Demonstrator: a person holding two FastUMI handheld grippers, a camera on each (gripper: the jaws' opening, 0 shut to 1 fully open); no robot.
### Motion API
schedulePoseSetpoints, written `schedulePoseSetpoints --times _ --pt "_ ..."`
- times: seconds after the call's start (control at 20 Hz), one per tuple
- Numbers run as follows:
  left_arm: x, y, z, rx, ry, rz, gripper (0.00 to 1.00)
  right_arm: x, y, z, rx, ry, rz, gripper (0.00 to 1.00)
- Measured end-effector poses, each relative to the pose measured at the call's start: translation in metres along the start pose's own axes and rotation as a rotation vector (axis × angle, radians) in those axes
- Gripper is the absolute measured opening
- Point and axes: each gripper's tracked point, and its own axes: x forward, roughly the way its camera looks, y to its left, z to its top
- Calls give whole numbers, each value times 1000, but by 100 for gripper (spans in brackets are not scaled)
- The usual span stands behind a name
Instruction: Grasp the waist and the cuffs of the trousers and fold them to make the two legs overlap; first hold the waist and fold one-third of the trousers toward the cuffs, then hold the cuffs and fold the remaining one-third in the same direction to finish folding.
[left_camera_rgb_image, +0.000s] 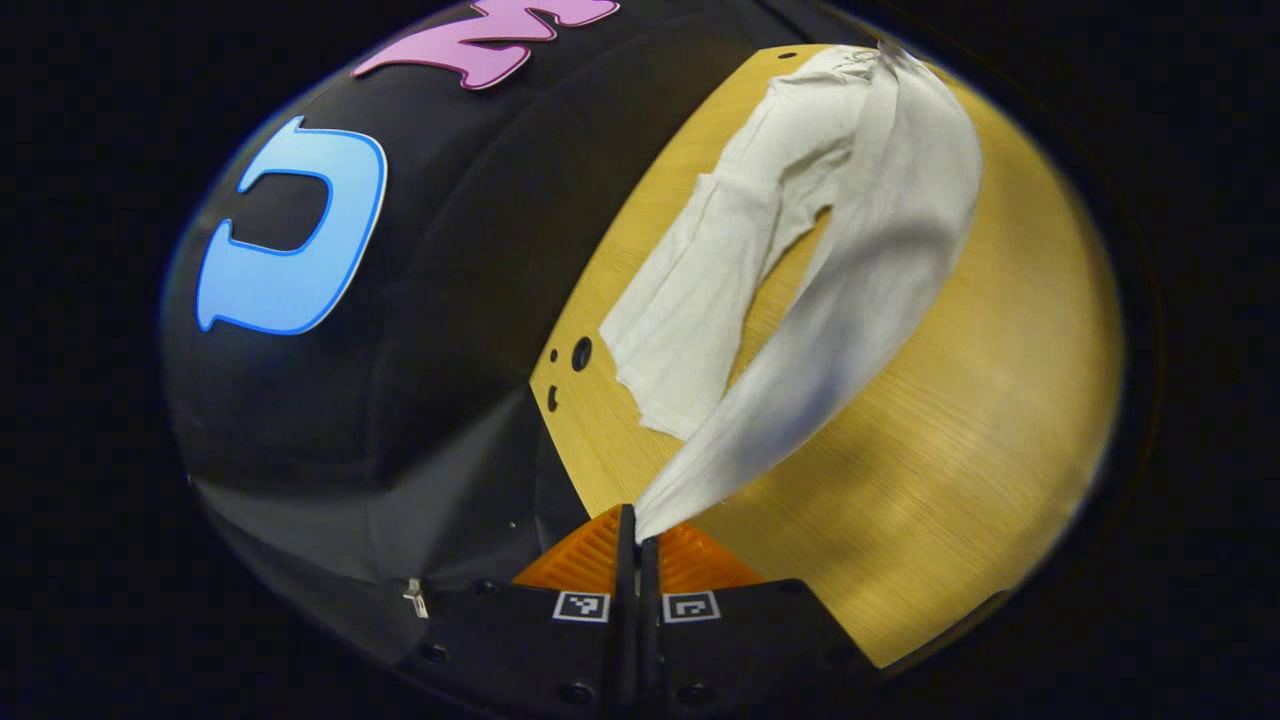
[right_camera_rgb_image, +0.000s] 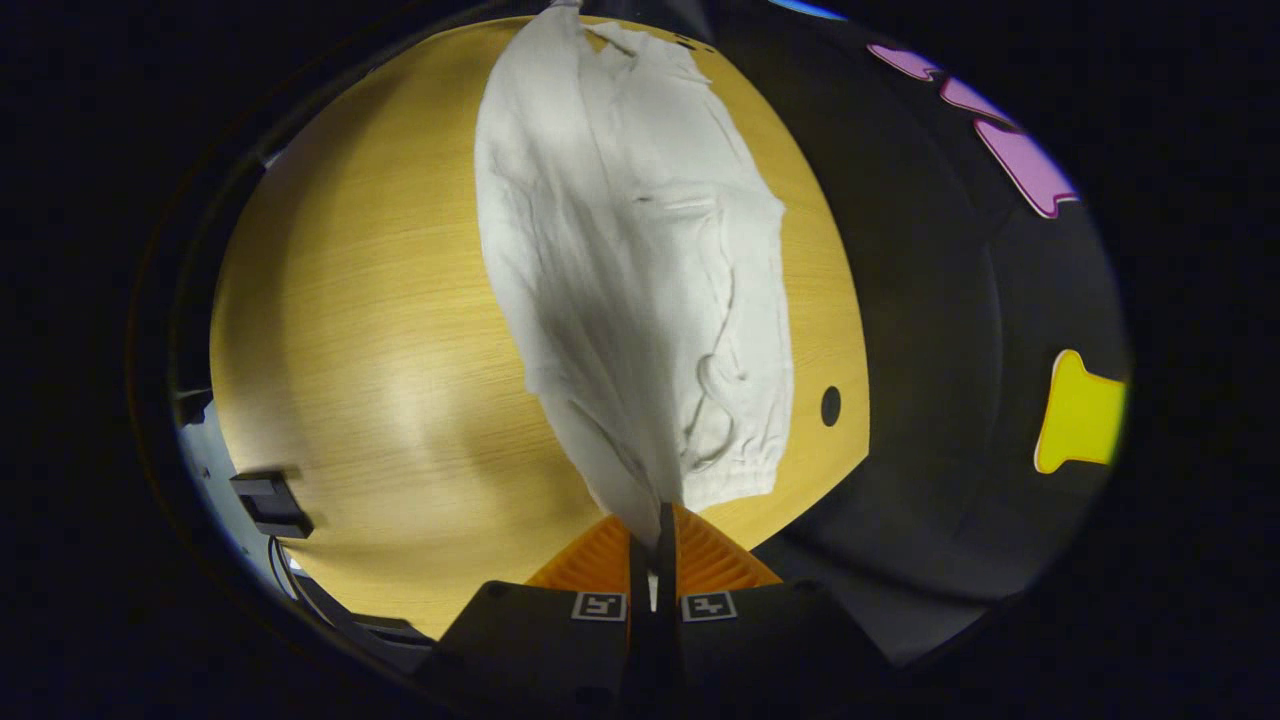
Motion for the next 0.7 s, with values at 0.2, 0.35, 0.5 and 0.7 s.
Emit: schedulePoseSetpoints --times 0.2,0.35,0.5,0.7 --pt "25 37 32 -18 -40 43 5 2 -49 11 40 13 -37 5" --pt "55 56 57 -87 -63 74 5 24 -81 19 80 15 -41 5" --pt "91 61 73 -39 -83 84 5 49 -105 27 155 4 -29 5" --pt "129 51 81 -10 -84 71 5 86 -127 29 303 5 -1 5"
